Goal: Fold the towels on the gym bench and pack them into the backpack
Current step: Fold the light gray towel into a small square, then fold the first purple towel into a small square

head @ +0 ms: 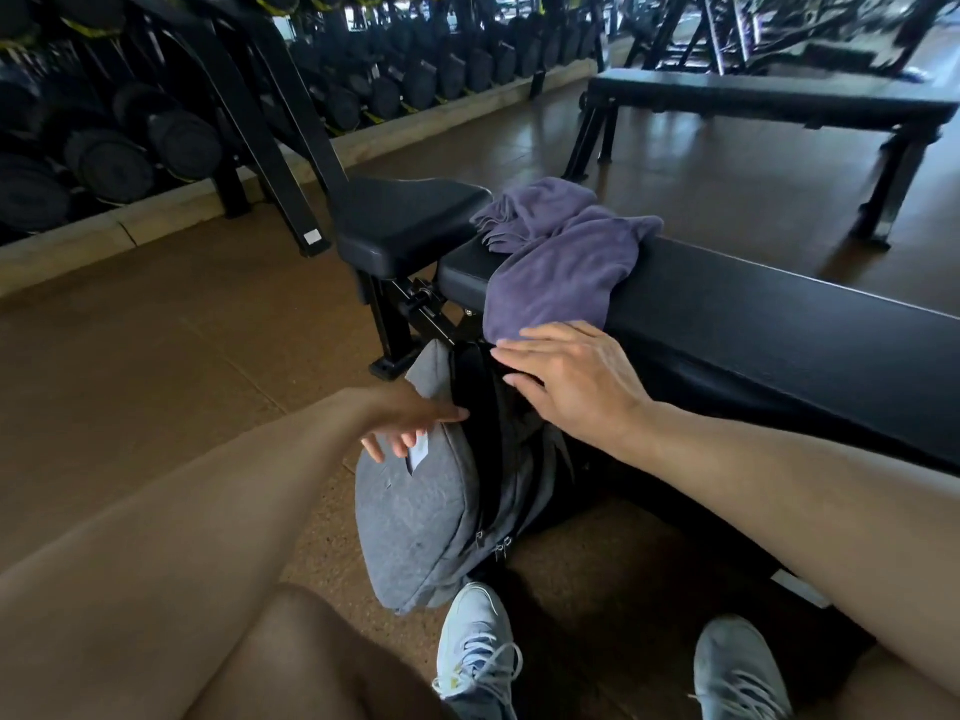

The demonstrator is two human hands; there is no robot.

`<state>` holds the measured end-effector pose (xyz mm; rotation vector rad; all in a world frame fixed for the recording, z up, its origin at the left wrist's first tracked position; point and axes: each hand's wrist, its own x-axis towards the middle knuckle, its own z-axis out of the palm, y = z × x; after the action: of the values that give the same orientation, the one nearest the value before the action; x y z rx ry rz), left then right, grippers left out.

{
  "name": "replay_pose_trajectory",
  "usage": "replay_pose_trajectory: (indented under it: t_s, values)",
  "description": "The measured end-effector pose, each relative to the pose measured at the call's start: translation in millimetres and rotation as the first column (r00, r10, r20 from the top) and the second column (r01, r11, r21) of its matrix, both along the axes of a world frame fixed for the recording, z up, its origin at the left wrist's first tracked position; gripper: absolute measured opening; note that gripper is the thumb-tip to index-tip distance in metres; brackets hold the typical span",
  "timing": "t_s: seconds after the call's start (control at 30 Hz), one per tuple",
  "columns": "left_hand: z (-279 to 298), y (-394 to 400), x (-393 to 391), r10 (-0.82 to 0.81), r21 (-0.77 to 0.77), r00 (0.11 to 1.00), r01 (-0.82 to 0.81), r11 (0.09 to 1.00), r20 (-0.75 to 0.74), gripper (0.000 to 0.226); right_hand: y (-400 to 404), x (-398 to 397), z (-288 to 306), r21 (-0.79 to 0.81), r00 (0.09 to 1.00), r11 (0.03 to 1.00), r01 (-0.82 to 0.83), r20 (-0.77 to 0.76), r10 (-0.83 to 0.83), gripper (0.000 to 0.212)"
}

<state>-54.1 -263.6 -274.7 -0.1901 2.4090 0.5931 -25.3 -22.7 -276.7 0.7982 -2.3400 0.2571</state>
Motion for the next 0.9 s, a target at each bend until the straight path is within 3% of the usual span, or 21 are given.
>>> replay_pose_trajectory:
  t_s: [0.1, 0.23, 0.4, 0.53, 0.6, 0.73, 0.8, 0.9]
  values:
    - [-2.6, 18.7, 7.2, -0.023, -0.018, 0.988, 0.026, 0.999, 0.156, 0.067, 19.9, -6.4, 7.0, 0.117, 0.994, 0.99, 0.078, -0.084, -0.068, 0.042]
    - [-3.9, 38.8, 4.1, 0.02, 0.112, 0.999, -0.026, 0.993, 0.049, 0.033, 39.1, -7.9, 10.2, 0.182, 0.982, 0.966, 0.184, 0.008, -0.188, 0.053]
    - [-5.6, 37.7, -15.4, 0.31, 0.266, 0.944, -0.272, 0.925, -0.114, 0.031, 51.1, -13.2, 13.2, 0.145, 0.921, 0.945, 0.295, 0.221, -0.321, 0.06]
    - [-5.4, 41.7, -28.4, 0.509, 0.358, 0.847, -0.433, 0.828, -0.153, 0.029, 49.7, -15.6, 15.1, 0.109, 0.913, 0.944, 0.31, 0.243, -0.328, 0.064]
    - [-5.4, 52.4, -24.9, 0.48, 0.381, 0.874, -0.418, 0.825, -0.079, 0.033, 48.7, -15.8, 16.7, 0.106, 0.908, 0.94, 0.323, 0.247, -0.34, 0.062]
    - [-7.7, 76.0, -20.8, 0.242, 0.367, 0.97, -0.211, 0.906, -0.04, 0.031, 46.7, -15.8, 22.2, -0.012, 0.889, 0.926, 0.377, 0.283, -0.359, 0.04]
    - [-5.8, 83.6, -22.9, 0.235, 0.35, 0.955, -0.16, 0.923, -0.183, 0.03, 45.9, -12.8, 27.3, -0.037, 0.878, 0.916, 0.4, 0.304, -0.371, 0.031]
    - [3.2, 83.4, -21.7, 0.176, 0.181, 0.808, -0.088, 0.98, -0.562, 0.047, 49.9, -6.5, 33.9, -0.07, 0.876, 0.909, 0.412, 0.305, -0.374, 0.021]
